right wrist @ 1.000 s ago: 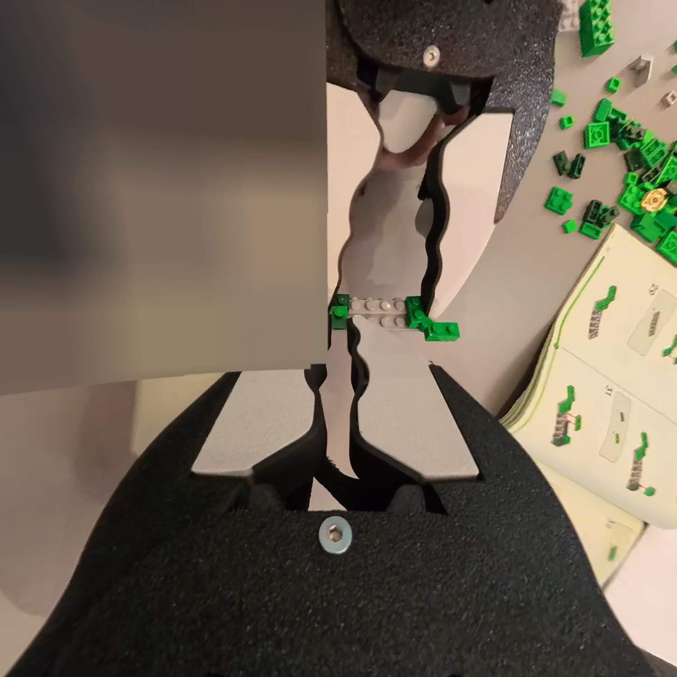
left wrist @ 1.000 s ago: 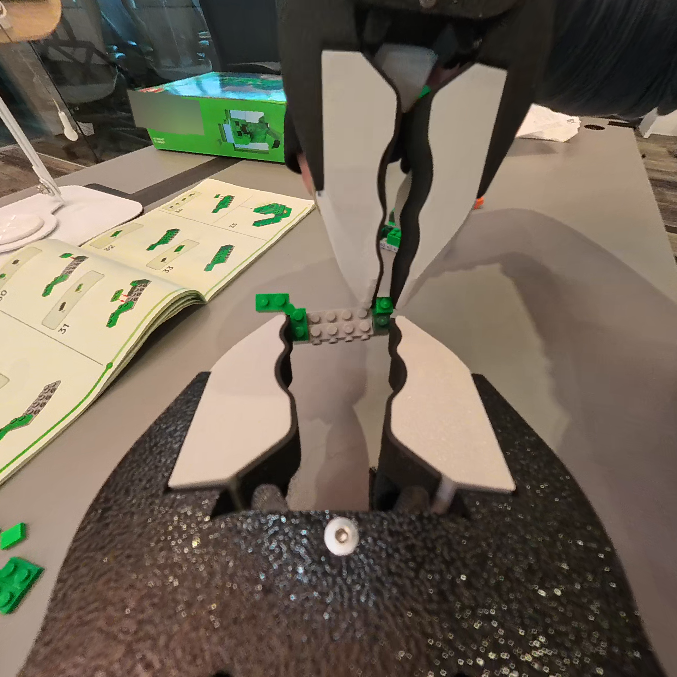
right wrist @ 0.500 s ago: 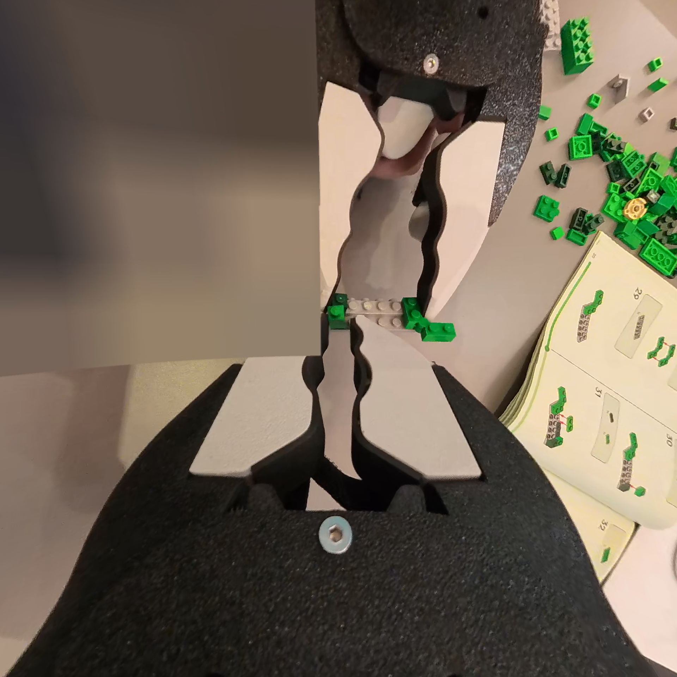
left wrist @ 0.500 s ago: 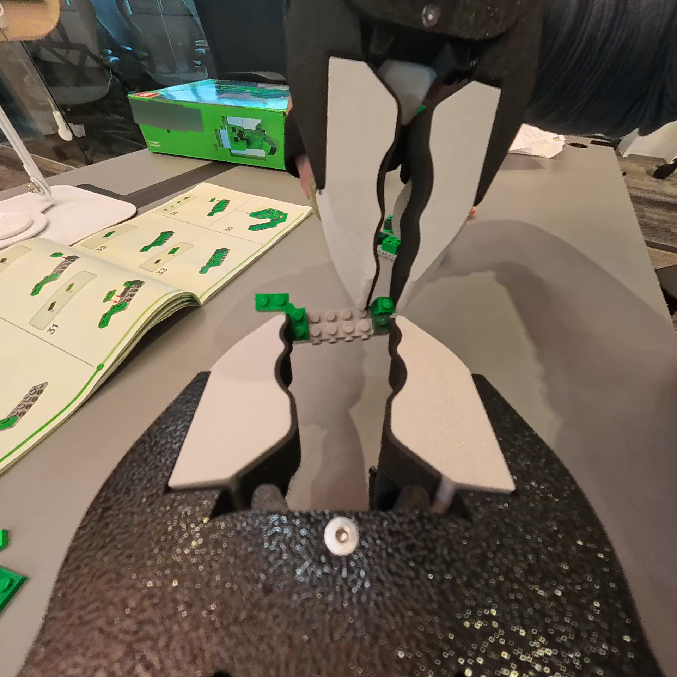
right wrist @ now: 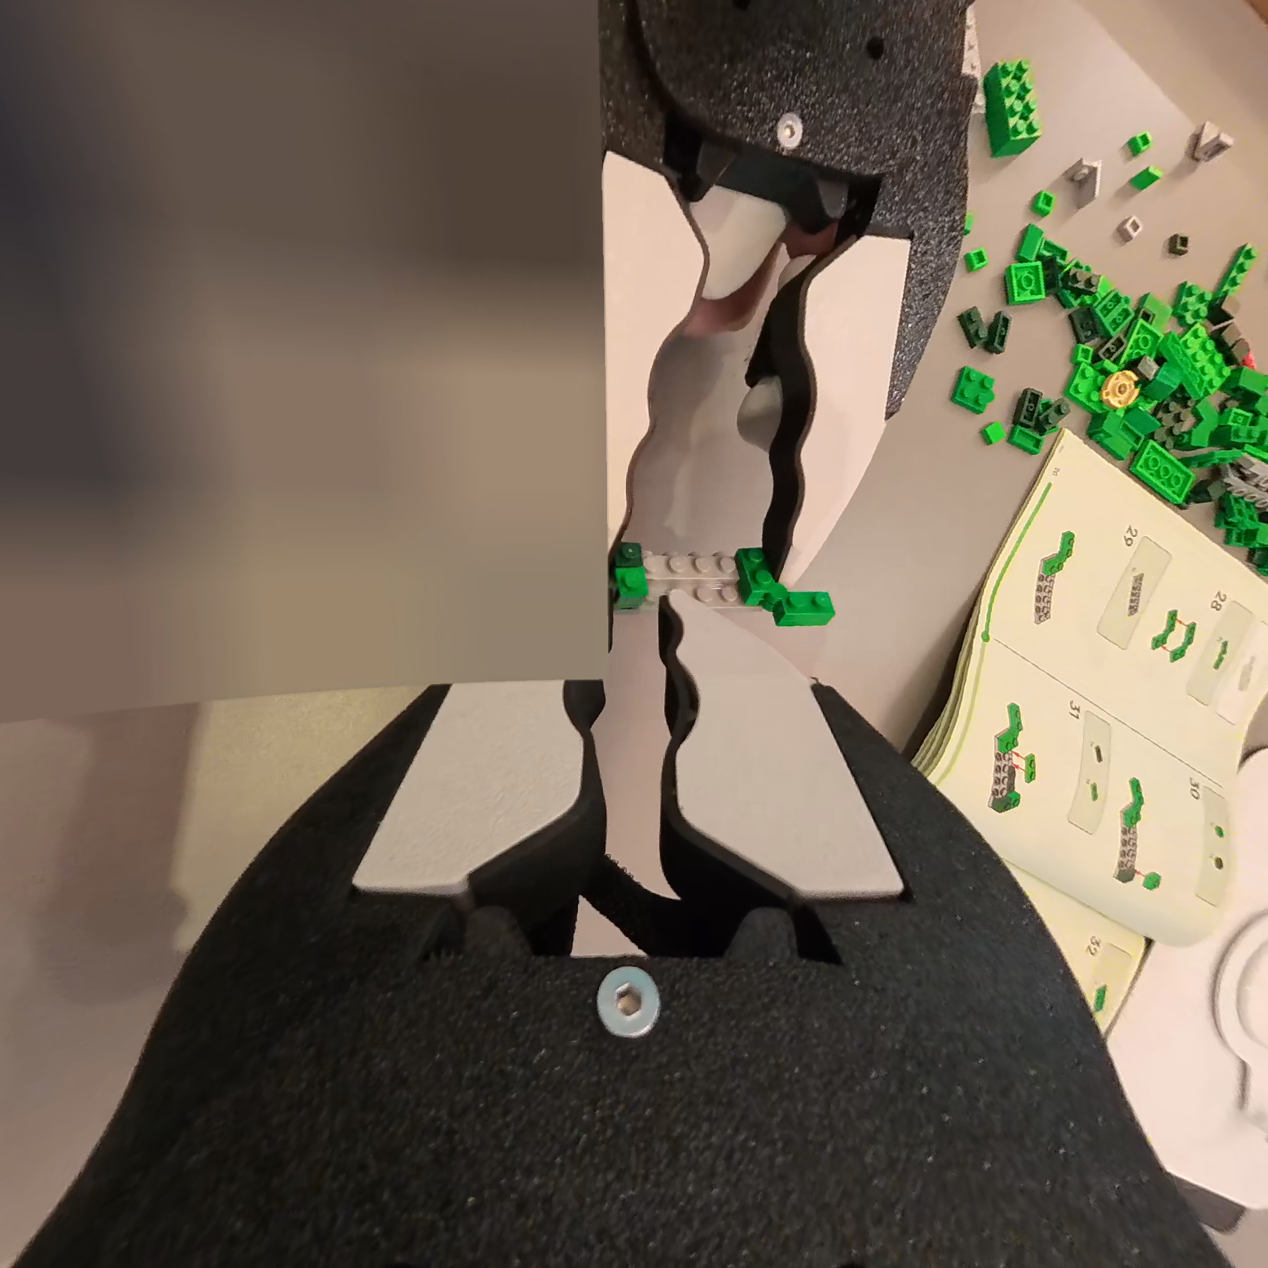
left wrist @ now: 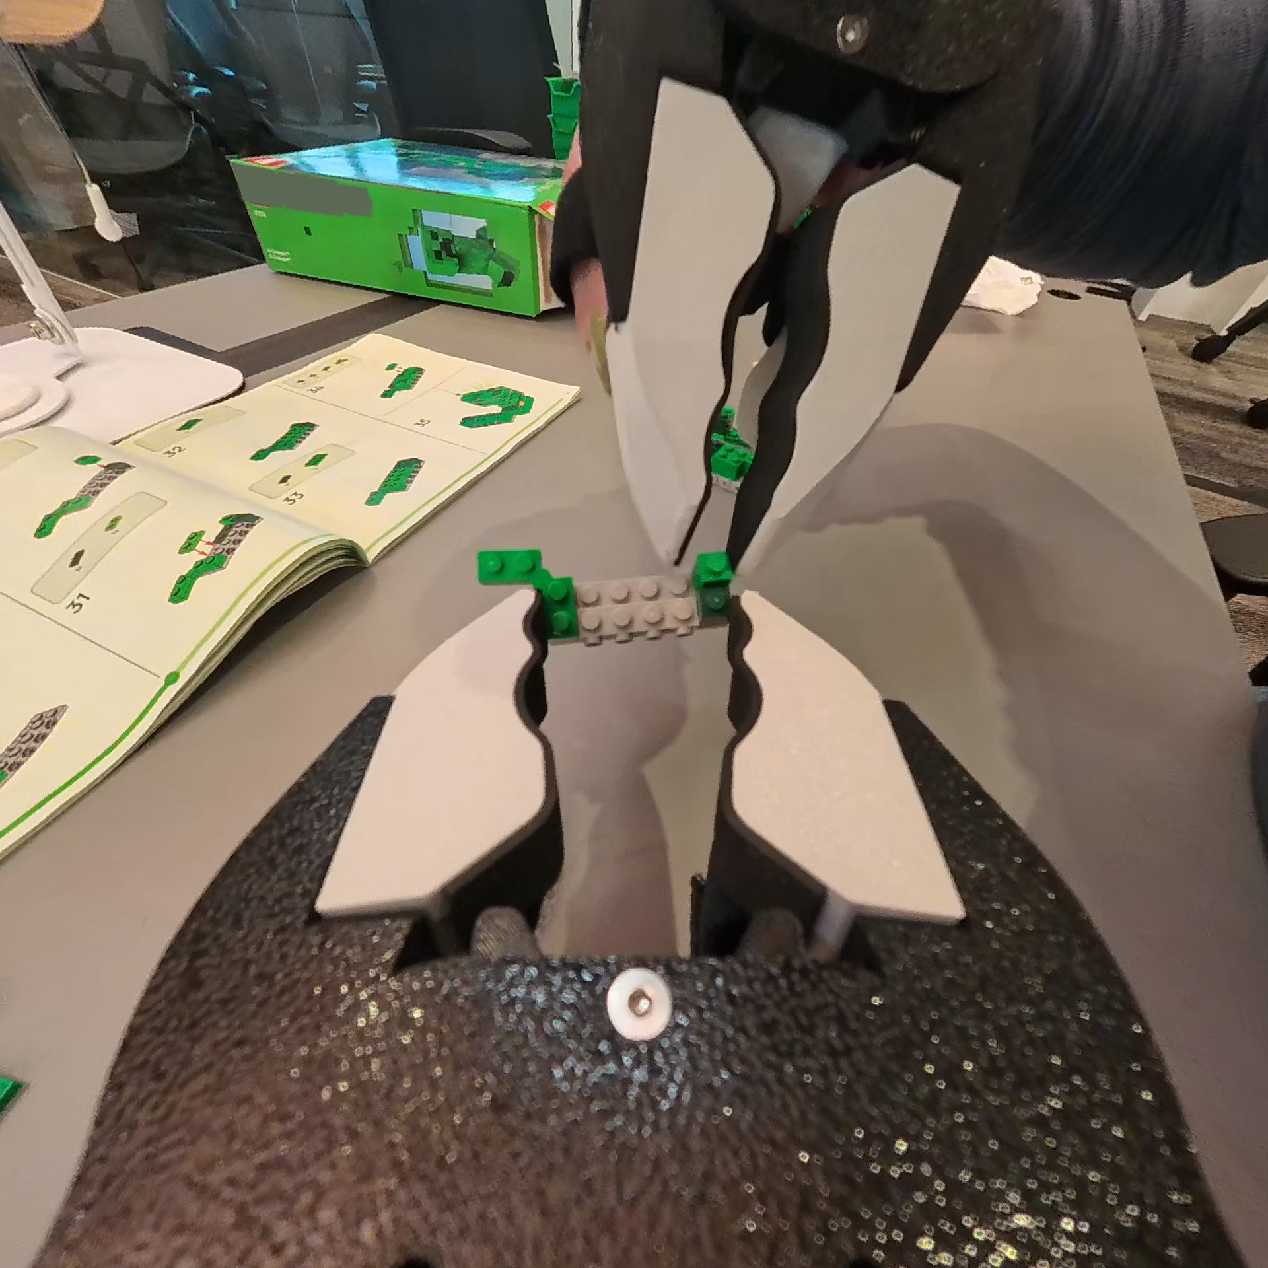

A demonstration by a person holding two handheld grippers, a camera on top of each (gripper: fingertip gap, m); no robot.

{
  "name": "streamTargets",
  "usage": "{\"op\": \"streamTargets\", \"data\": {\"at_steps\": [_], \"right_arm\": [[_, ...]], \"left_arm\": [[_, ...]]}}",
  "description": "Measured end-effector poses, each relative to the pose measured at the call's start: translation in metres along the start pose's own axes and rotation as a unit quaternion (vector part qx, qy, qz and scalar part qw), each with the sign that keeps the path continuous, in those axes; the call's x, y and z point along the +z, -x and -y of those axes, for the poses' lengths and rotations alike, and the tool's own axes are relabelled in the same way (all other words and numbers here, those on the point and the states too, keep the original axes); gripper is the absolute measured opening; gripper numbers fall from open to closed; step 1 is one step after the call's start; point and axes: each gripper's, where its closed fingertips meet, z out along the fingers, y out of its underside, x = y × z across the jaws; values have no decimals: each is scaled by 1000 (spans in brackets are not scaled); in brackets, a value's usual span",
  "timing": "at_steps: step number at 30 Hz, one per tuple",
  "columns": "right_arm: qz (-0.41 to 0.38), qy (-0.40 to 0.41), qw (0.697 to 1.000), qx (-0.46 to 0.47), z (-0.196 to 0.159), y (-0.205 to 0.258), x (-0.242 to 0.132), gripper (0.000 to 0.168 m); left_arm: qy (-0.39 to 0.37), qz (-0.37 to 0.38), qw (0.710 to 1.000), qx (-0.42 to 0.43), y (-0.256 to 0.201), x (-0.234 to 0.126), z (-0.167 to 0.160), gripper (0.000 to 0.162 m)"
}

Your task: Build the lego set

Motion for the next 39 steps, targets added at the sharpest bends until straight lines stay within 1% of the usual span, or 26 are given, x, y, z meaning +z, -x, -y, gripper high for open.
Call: {"op": "streamTargets", "data": {"at_steps": [11,13,15,16,18,21,25,29,34,36,39], "right_arm": [[-12,-2,1000,-6,1,0,-2,14],[-36,-6,999,-18,2,-3,-3,19],[-87,-4,995,-52,3,-11,-5,28],[-110,-6,991,-78,4,-12,-5,29],[-167,-1,977,-134,7,-15,-6,33],[-241,27,945,-220,9,-18,-6,37],[-291,78,907,-295,5,-18,-2,38],[-308,93,893,-315,1,-18,2,36],[-328,109,875,-338,0,-21,5,27],[-344,102,865,-351,4,-22,2,17],[-373,104,847,-365,7,-24,-2,16]], "left_arm": [[-1,-1,1000,-4,1,-1,0,50],[-4,-1,1000,-11,2,-1,1,50],[-7,-4,1000,-22,3,-2,2,50],[-10,-6,1000,-29,3,-2,2,50],[-13,-10,999,-41,4,-3,3,50],[-15,-11,998,-54,6,-4,2,50],[-19,-16,998,-66,6,-5,3,50],[-23,-18,997,-72,7,-5,4,50],[-25,-21,997,-74,6,-5,5,50],[-24,-21,997,-75,6,-5,4,50],[-37,-27,995,-88,6,-6,8,50]]}}
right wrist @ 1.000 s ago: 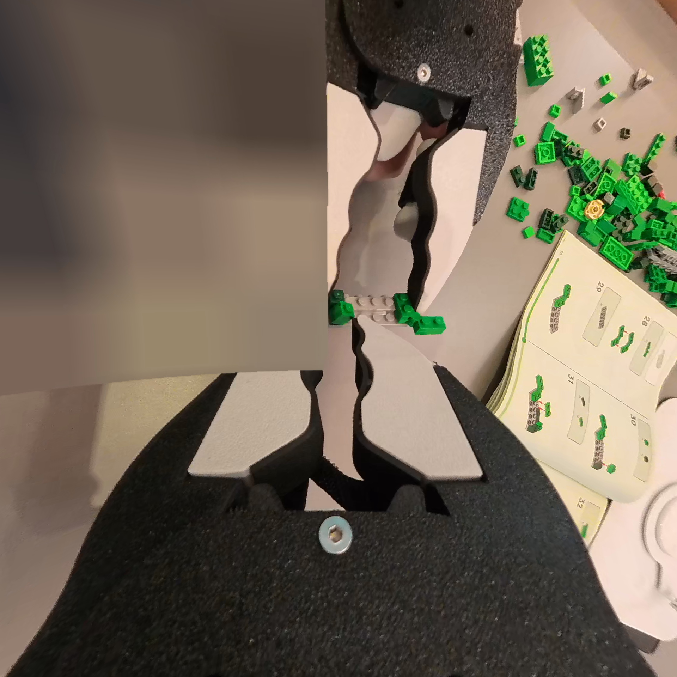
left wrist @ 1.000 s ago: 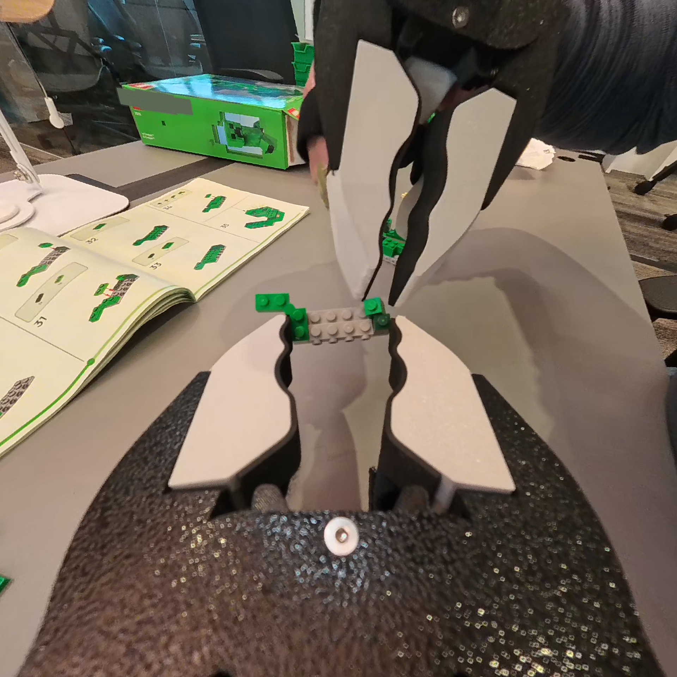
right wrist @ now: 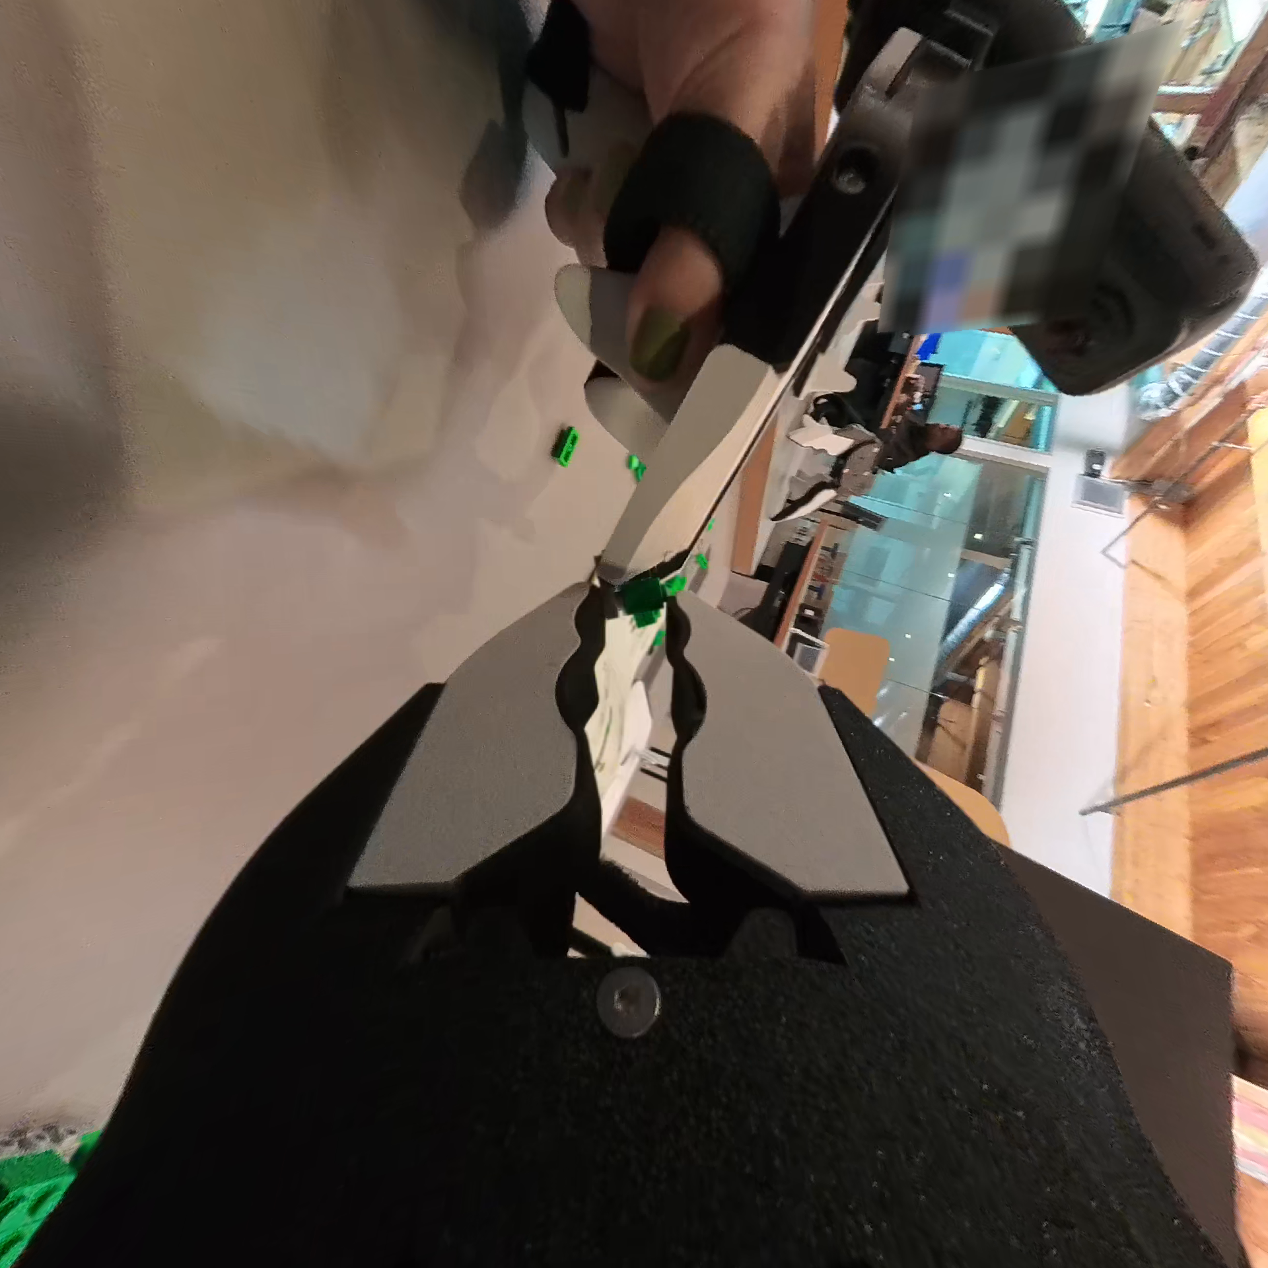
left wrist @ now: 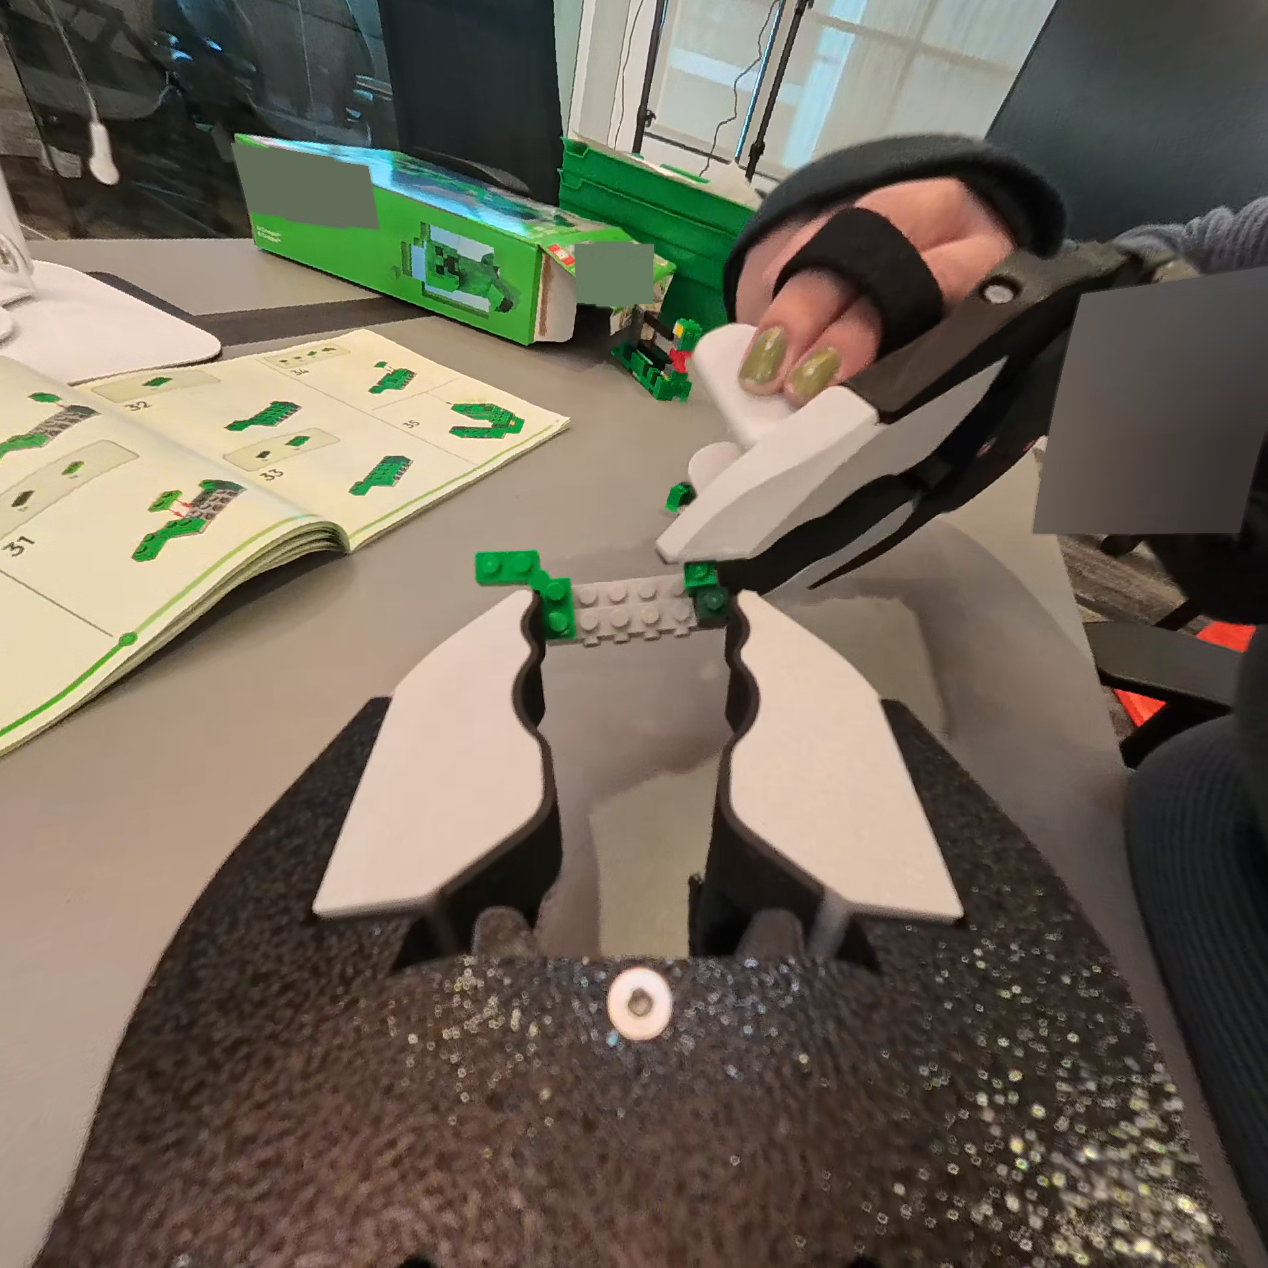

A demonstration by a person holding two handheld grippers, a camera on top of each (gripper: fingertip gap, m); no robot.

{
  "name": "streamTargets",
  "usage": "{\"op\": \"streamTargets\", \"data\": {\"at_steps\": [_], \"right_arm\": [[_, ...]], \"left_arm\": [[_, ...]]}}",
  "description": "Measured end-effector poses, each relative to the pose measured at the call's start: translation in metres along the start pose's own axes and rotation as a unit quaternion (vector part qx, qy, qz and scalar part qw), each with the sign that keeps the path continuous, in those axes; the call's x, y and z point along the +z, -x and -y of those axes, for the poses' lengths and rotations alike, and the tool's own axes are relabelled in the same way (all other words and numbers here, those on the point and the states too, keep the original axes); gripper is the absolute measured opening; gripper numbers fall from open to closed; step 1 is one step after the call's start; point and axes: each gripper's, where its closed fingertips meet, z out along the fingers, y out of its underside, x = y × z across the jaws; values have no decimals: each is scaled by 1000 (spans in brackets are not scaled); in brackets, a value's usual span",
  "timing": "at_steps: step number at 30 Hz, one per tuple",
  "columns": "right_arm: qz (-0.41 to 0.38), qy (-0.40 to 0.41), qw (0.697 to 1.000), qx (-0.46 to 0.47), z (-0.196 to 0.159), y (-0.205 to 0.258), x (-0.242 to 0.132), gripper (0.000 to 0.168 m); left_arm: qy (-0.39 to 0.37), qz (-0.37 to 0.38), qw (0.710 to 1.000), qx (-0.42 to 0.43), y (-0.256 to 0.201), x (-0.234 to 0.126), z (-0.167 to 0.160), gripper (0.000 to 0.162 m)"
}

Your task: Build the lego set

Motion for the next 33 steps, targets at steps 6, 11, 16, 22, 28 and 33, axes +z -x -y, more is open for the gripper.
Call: {"op": "streamTargets", "data": {"at_steps": [6,11,16,22,28,33], "right_arm": [[-41,16,999,-25,-1,-4,-2,16],[-76,23,995,-59,0,-5,-4,16],[-83,29,994,-71,-1,-5,-4,14],[-62,32,995,-69,-1,2,2,14],[-39,52,992,106,-25,-1,2,24],[-11,100,938,332,-49,9,-2,24]], "left_arm": [[-13,-3,1000,-8,-1,-1,4,50],[-16,-5,1000,-12,-2,-1,4,50],[-17,0,1000,-6,-1,-1,5,50],[7,13,1000,6,2,0,-3,50],[17,59,998,-17,20,-7,-5,50],[163,159,973,-30,50,-17,-41,50]]}}
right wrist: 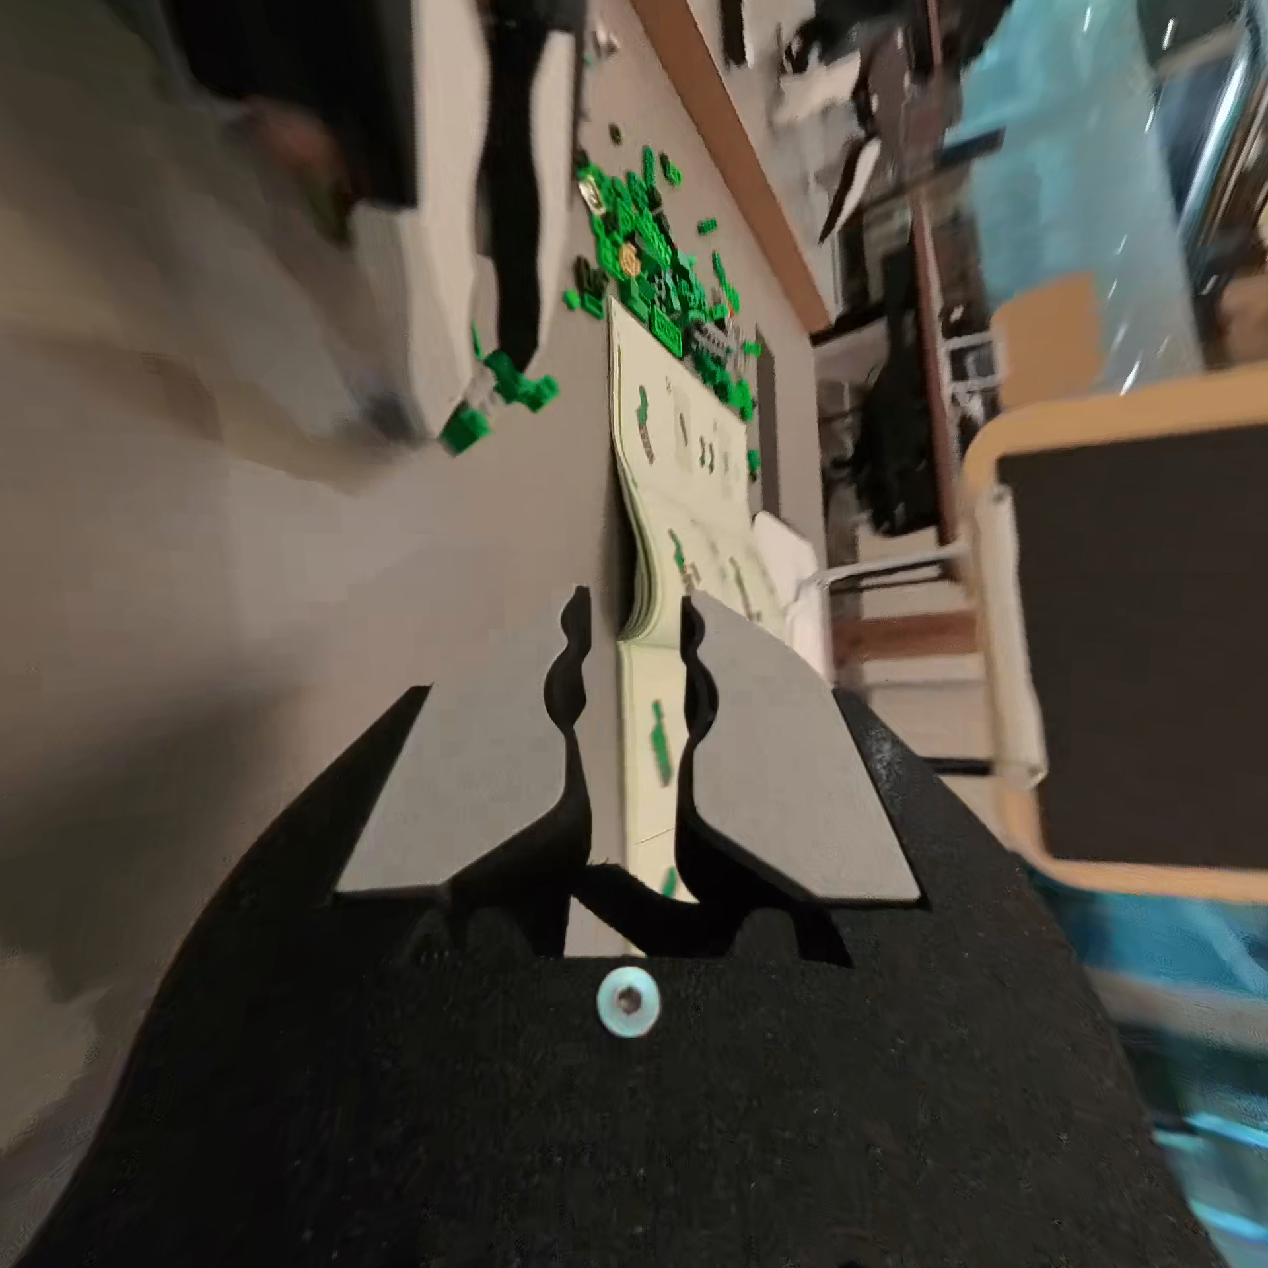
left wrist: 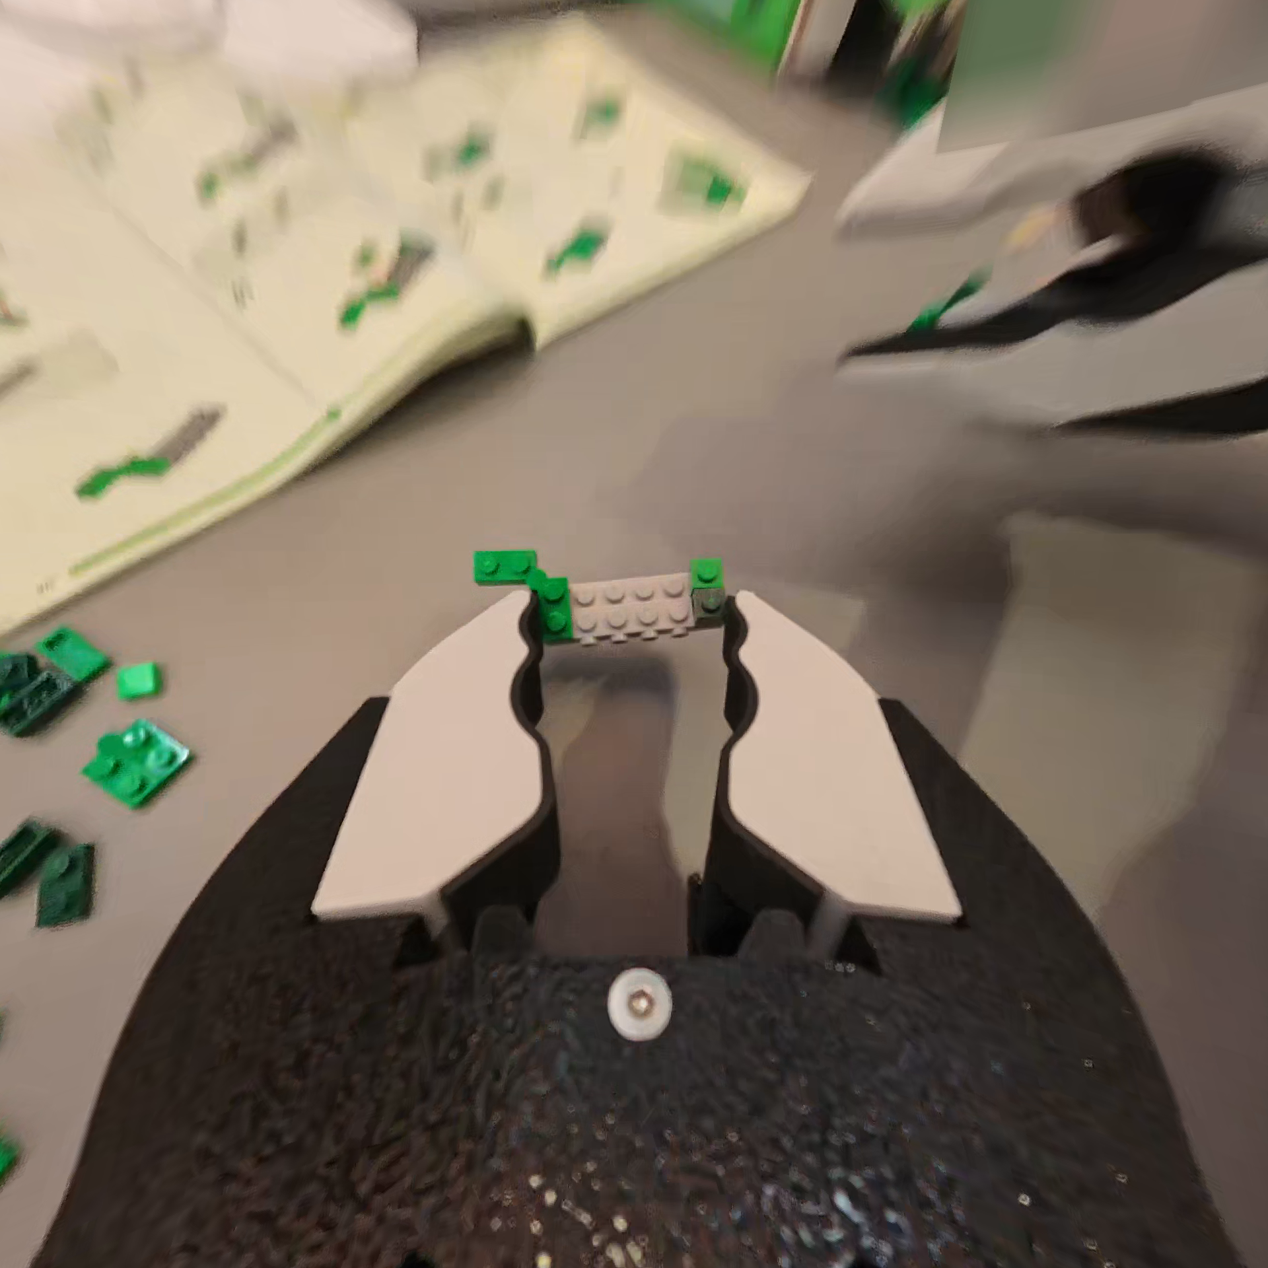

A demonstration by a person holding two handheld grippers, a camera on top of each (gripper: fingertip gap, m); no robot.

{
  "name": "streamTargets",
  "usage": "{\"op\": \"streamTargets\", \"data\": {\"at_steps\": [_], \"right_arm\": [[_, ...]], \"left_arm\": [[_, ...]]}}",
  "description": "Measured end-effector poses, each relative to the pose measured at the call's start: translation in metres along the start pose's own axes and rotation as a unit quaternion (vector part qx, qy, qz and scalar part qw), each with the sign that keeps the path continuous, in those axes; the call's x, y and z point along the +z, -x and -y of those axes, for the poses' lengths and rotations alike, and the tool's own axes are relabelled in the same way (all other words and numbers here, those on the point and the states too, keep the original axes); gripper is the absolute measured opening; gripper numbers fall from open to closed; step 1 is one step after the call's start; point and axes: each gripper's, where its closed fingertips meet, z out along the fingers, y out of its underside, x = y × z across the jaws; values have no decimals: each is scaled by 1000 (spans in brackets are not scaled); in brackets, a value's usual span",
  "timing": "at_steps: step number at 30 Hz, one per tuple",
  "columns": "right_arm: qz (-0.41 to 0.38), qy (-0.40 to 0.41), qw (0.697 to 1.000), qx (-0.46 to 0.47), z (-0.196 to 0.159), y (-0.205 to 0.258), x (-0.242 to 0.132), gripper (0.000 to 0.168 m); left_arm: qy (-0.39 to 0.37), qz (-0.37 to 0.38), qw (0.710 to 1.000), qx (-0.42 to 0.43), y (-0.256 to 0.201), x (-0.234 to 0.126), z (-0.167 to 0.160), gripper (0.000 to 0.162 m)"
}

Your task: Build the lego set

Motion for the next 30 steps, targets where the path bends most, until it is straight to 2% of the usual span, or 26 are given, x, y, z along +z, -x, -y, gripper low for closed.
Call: {"op": "streamTargets", "data": {"at_steps": [4,8,9,13,18,24,28,30], "right_arm": [[12,5,995,104,6,12,5,21],[20,-9,978,208,11,21,10,21],[20,-15,972,236,11,22,11,21],[1,-34,946,321,6,24,11,21],[-64,-40,942,328,0,19,17,18],[-117,-43,953,274,2,12,19,9],[-136,-40,954,265,-1,9,17,6],[-140,-43,951,273,-3,6,17,6]], "left_arm": [[81,47,995,42,6,10,-18,50],[100,64,991,69,4,13,-21,52],[104,57,990,75,0,11,-23,72],[98,57,991,73,-3,-5,-28,84],[60,34,997,18,0,-16,-24,83],[42,-25,999,-22,-5,-7,-19,89],[54,-78,995,-19,-27,-6,-20,88],[46,-70,996,-7,-27,-9,-18,89]]}}
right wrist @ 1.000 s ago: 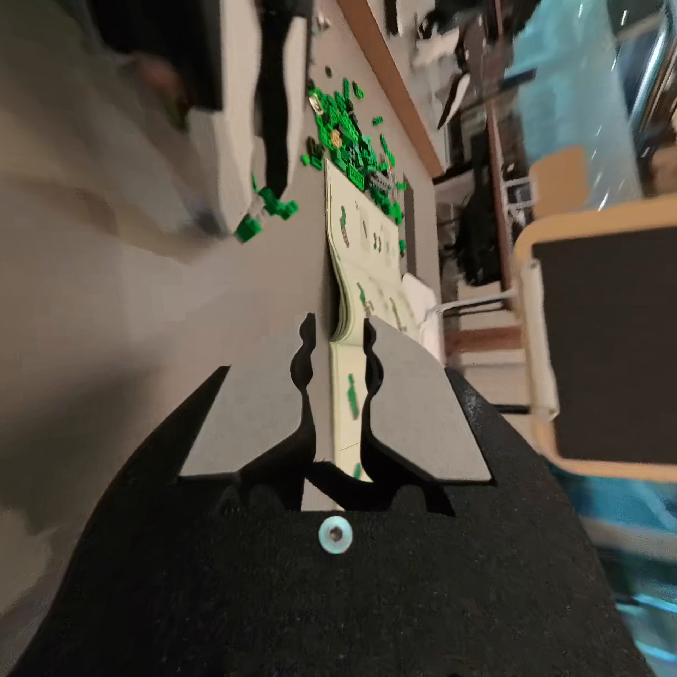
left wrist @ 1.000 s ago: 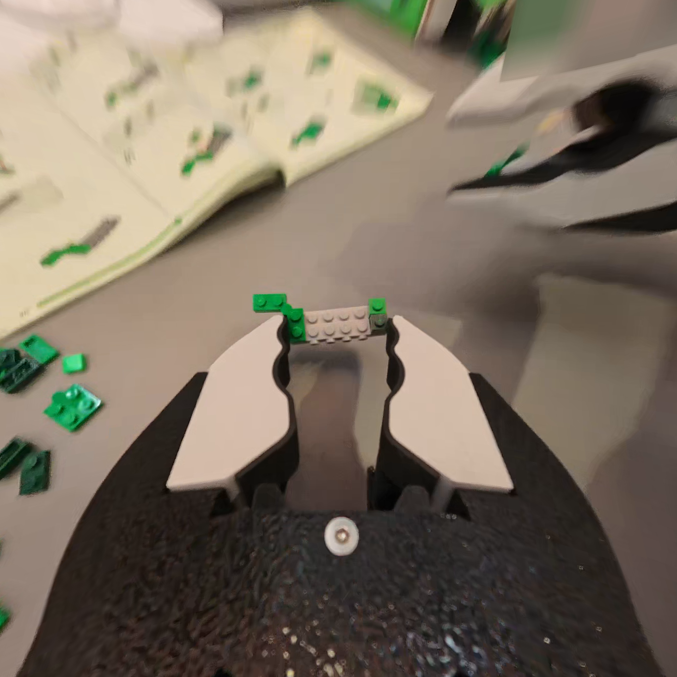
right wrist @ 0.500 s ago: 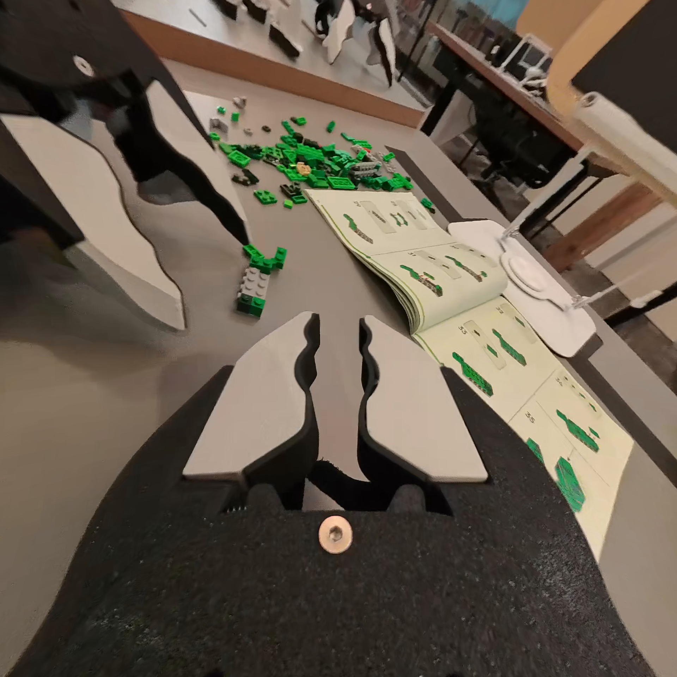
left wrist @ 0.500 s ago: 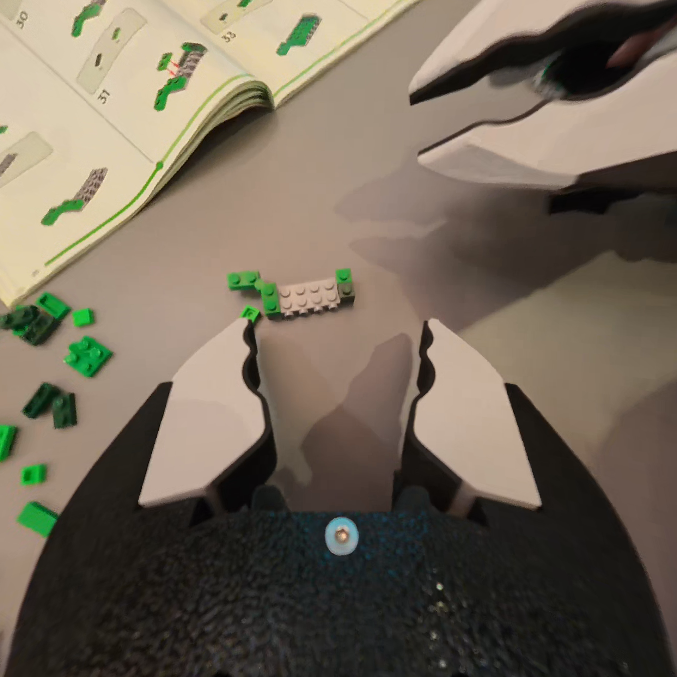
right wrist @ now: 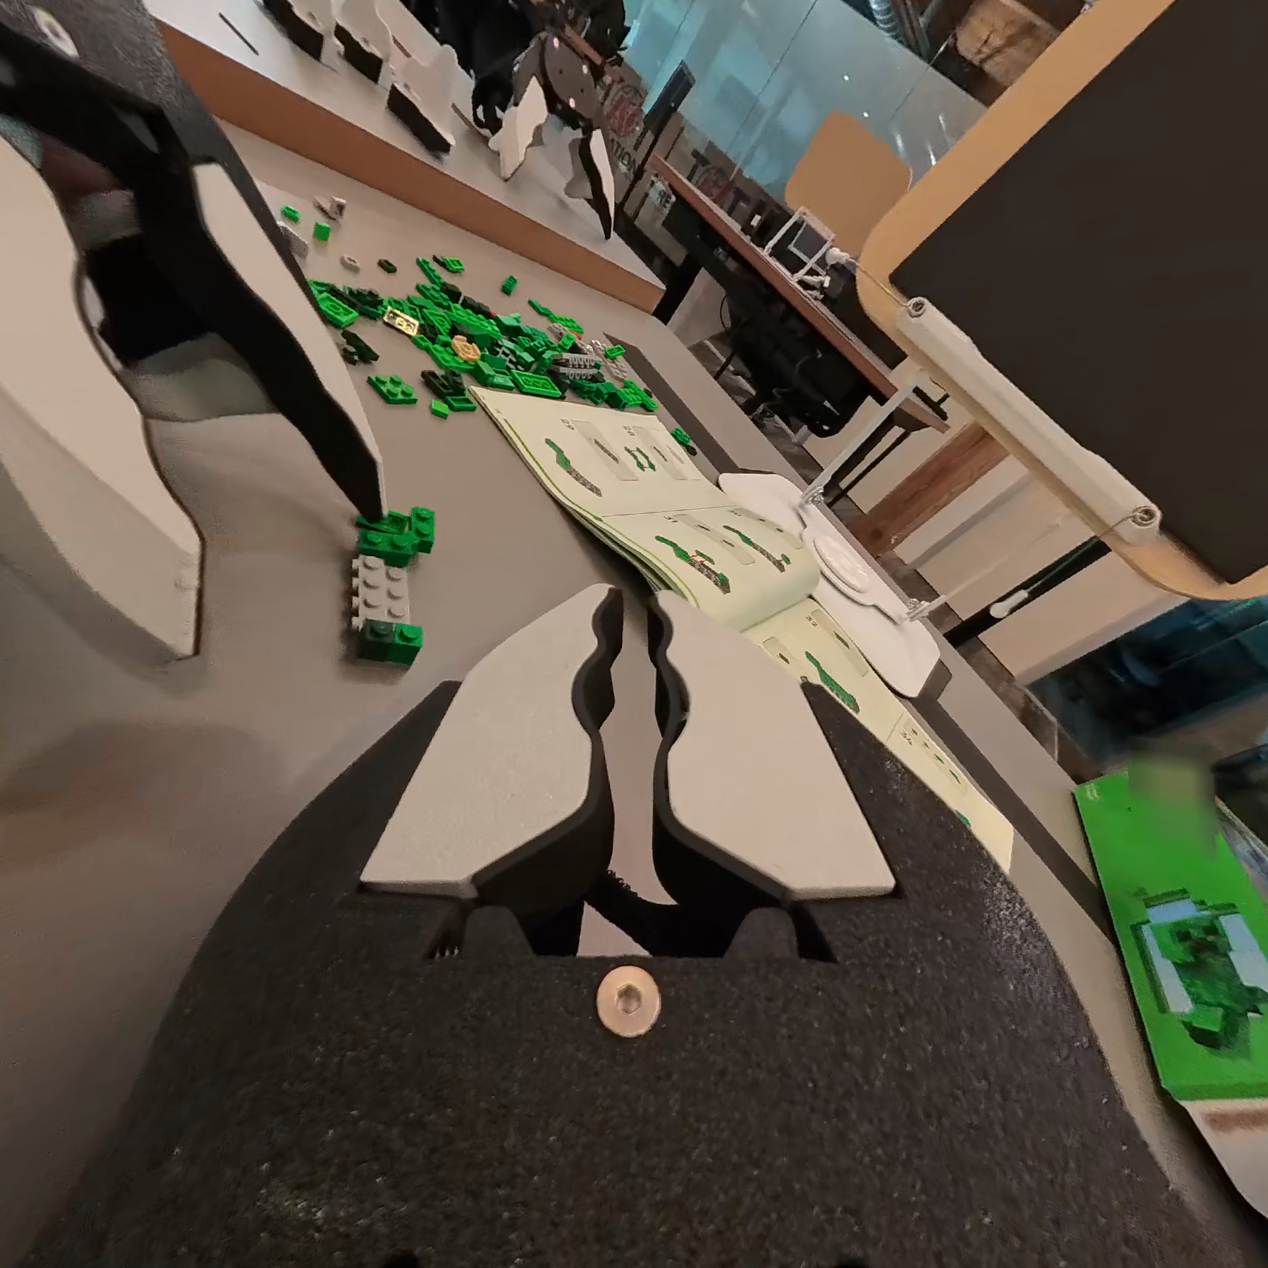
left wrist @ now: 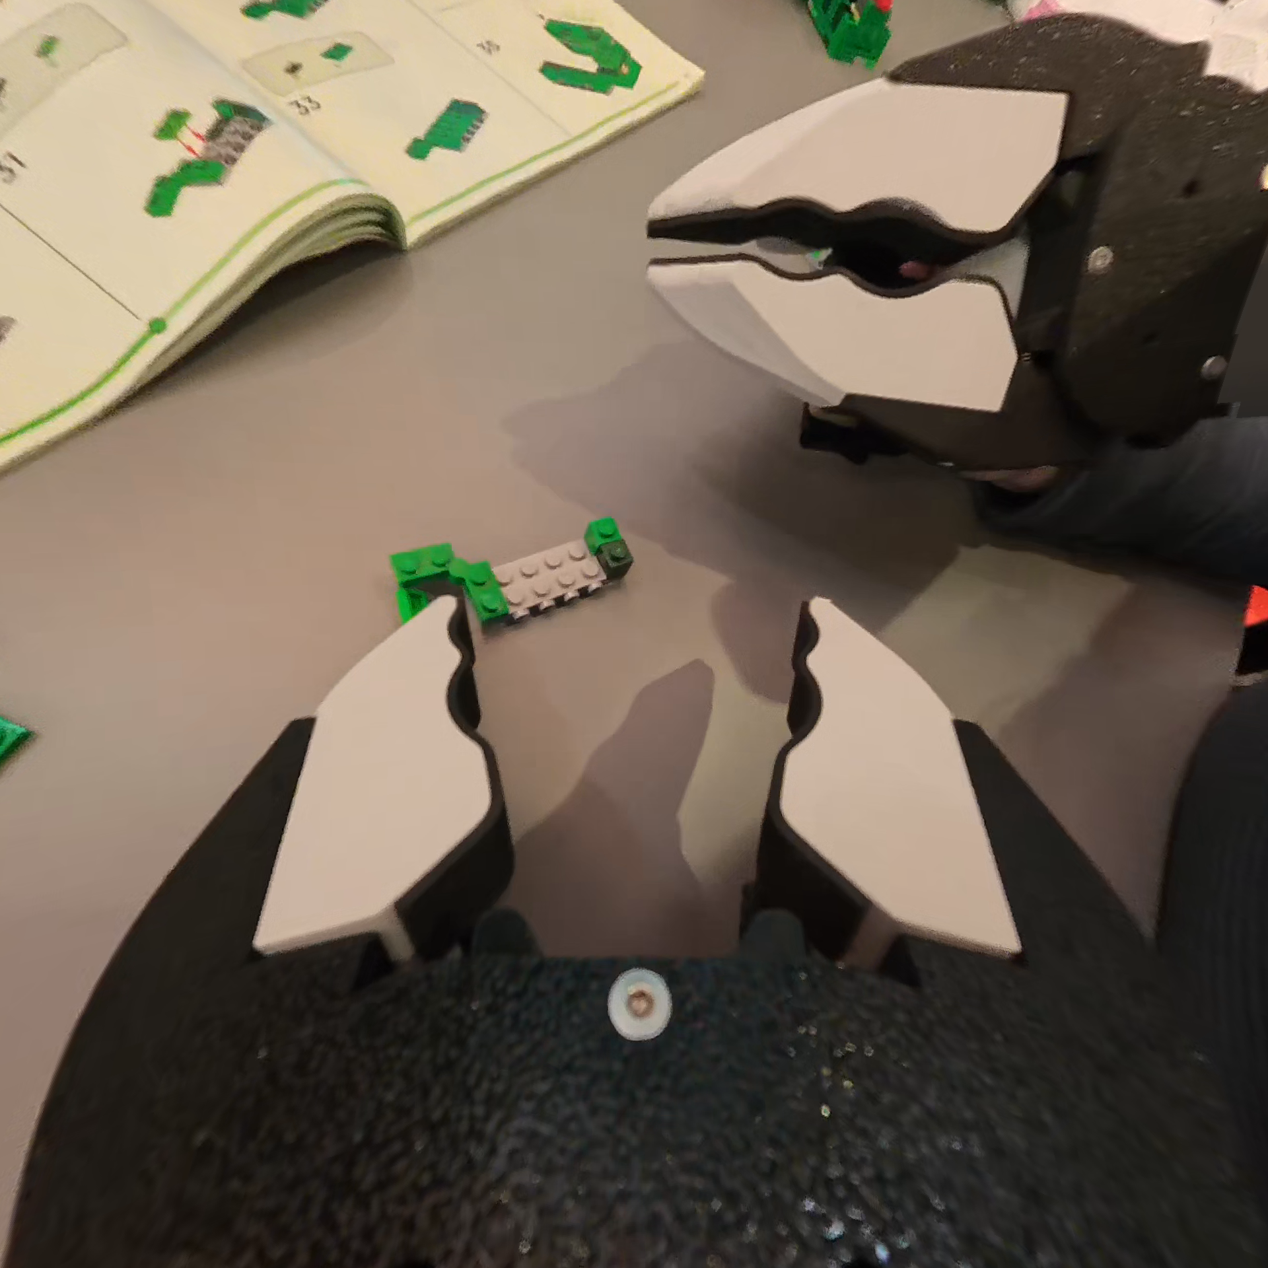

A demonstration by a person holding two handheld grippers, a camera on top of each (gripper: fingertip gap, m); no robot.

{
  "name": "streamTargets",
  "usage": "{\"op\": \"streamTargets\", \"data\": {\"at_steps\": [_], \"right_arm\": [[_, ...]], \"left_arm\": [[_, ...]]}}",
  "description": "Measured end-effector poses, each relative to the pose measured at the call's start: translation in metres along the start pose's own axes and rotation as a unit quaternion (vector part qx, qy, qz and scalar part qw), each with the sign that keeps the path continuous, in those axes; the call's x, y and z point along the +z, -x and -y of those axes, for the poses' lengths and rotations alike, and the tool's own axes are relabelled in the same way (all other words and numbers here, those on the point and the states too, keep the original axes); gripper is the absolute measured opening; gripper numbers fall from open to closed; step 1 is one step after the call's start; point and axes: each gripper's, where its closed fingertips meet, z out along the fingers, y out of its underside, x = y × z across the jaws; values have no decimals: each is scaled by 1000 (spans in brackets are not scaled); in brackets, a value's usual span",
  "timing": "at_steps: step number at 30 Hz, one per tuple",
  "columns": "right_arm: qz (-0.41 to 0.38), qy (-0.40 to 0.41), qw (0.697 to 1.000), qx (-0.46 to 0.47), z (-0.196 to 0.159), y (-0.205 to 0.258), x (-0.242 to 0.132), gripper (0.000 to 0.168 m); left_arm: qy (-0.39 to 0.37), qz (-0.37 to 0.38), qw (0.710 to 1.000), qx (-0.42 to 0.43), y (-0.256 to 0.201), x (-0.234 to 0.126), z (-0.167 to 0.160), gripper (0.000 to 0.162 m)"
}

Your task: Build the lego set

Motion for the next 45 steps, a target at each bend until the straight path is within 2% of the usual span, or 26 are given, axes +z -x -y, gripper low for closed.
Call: {"op": "streamTargets", "data": {"at_steps": [6,13,16,19,23,28,32,35,39,42,45], "right_arm": [[-4,-4,1000,2,1,-1,-1,6],[-1,-1,1000,-13,1,2,-1,6],[1,-2,1000,-17,1,3,-1,5],[0,-5,1000,-16,2,2,-1,5],[-4,-10,1000,-3,3,-1,-2,4],[5,-16,1000,7,4,0,-3,5],[20,-27,999,16,8,4,-6,7],[31,-33,999,24,9,5,-7,8],[63,-30,997,25,9,12,-7,11],[148,27,988,31,-1,36,-5,17],[232,89,966,67,-7,61,-5,23]], "left_arm": [[-34,-10,999,-14,3,-10,5,82],[3,26,1000,1,3,2,1,86],[21,-6,1000,-7,-6,9,-3,89],[-17,-45,999,-19,-19,8,9,96],[-86,1,996,5,-4,-9,30,98],[-157,88,982,46,38,-36,50,98],[-206,140,965,79,67,-53,50,94],[-215,137,962,93,70,-60,41,84],[-196,144,965,95,75,-67,30,76],[-188,168,963,93,82,-76,24,72],[-188,189,959,99,86,-82,19,68]]}}
